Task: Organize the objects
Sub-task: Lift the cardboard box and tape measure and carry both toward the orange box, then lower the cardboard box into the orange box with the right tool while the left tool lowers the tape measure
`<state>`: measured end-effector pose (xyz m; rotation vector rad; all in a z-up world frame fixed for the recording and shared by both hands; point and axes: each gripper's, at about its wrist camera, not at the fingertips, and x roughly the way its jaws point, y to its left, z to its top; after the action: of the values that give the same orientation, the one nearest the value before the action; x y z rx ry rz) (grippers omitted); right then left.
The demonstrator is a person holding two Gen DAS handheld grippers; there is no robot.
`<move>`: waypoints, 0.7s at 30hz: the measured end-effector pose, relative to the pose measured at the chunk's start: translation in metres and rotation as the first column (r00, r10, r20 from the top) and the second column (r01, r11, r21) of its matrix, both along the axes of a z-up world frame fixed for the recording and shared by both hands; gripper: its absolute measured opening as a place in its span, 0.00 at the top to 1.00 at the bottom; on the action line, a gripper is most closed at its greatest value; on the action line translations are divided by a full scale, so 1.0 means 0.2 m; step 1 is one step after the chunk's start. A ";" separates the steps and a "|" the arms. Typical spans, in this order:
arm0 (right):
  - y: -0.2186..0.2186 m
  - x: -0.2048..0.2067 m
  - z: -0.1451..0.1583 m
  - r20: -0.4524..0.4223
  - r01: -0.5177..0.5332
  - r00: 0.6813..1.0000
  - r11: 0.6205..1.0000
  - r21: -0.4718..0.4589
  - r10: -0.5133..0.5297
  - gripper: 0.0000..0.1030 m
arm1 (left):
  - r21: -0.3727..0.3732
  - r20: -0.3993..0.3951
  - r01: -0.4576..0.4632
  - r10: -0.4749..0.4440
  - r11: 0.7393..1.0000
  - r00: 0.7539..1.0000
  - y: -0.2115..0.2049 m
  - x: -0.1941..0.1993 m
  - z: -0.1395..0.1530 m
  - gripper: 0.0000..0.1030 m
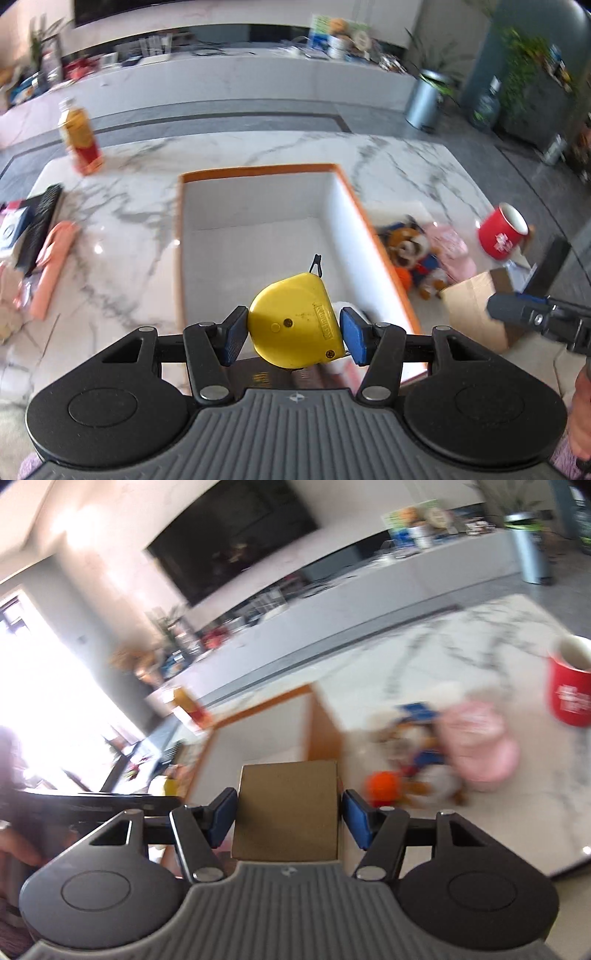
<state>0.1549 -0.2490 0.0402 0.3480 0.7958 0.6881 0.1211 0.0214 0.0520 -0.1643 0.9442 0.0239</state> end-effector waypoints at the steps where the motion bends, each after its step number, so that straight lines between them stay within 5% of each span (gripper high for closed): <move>1: 0.08 0.00 0.01 -0.008 -0.025 1.000 1.000 -0.003 0.025 0.38 | -0.012 0.011 -0.015 0.016 1.000 1.000 0.04 -0.02 0.00 0.39; 9: 0.62 0.05 -0.16 -0.137 -0.165 0.978 0.985 -0.050 0.157 0.38 | -0.118 0.045 -0.064 0.070 0.991 0.997 0.31 -0.10 -0.04 0.39; 21: 0.93 0.11 -0.39 -0.238 -0.190 0.961 0.964 -0.183 0.144 0.38 | -0.219 0.076 -0.020 0.038 0.976 0.996 0.43 -0.05 -0.12 0.39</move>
<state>0.1779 -0.0635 -0.0370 0.1724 1.1110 0.7259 0.1108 0.1083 0.0282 -0.3795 0.8634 -0.0593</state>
